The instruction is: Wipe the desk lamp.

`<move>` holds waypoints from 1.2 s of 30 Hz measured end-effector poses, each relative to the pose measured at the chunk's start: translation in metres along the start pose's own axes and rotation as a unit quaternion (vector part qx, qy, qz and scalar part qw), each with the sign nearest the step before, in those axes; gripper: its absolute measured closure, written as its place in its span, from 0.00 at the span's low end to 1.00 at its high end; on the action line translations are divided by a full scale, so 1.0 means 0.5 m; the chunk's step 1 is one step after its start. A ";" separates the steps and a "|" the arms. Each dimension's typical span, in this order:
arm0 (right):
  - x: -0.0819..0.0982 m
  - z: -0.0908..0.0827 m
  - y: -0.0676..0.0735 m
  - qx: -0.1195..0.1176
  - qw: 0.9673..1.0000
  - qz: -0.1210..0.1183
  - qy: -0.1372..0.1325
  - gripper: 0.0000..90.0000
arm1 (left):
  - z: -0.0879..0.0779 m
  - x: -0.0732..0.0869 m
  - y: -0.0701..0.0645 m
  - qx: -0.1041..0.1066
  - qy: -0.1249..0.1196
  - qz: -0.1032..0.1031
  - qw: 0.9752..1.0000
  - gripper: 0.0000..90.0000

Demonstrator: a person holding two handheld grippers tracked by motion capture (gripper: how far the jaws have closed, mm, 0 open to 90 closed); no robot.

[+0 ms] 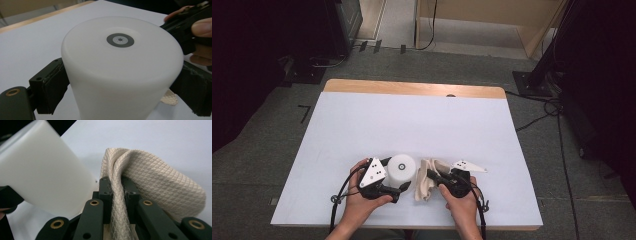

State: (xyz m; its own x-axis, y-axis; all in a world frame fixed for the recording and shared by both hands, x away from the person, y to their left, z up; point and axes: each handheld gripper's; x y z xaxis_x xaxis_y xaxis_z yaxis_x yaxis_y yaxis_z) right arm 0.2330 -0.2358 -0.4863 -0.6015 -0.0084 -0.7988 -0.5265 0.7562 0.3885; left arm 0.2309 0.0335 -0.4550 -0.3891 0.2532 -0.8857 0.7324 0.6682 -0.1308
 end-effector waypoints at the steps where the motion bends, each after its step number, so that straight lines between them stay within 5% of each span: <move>1: 0.000 -0.003 -0.003 0.002 1.000 0.003 -0.001 0.90 | 0.002 0.001 -0.008 -0.013 -0.002 -0.018 1.000 0.05; 5: 0.005 -0.002 -0.004 0.000 1.000 -0.001 0.005 0.90 | 0.020 0.006 -0.041 -0.059 -0.001 -0.015 0.998 0.02; 12: 0.006 0.003 0.002 -0.002 1.000 -0.011 0.006 0.90 | 0.019 0.002 -0.021 -0.039 -0.003 -0.037 0.999 0.09; 15: 0.004 0.002 0.001 -0.002 1.000 -0.010 0.005 0.90 | 0.014 -0.002 -0.008 -0.019 0.002 -0.034 0.999 0.09; 20: 0.003 -0.002 0.000 -0.002 1.000 -0.012 0.002 0.90 | 0.007 -0.004 0.017 0.048 0.010 0.007 0.999 0.10; 24: 0.001 -0.008 0.000 -0.004 1.000 -0.010 0.000 0.90 | -0.012 -0.008 0.038 0.107 -0.005 0.052 0.993 0.10; 29: 0.000 -0.014 -0.003 -0.005 1.000 -0.016 -0.003 0.90 | -0.032 -0.007 0.066 0.143 -0.019 0.066 0.987 0.10; 36: 0.001 -0.010 0.008 -0.017 1.000 -0.025 0.003 0.90 | -0.014 0.010 0.061 0.169 0.016 0.091 0.981 0.10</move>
State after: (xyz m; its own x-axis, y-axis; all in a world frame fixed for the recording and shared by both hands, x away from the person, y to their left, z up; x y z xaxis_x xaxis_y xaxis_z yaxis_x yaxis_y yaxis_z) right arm 0.2274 -0.2359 -0.4828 -0.5776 -0.0486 -0.8148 -0.5750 0.7327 0.3639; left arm 0.2477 0.0600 -0.4604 -0.2485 0.3716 -0.8945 0.9328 0.3408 -0.1175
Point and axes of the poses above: each handheld gripper's, and its own axes: z roughly forward along the jaws, x roughly out of its underside, y roughly to its left, and after that the axes turned 7 degrees about -z, right-handed
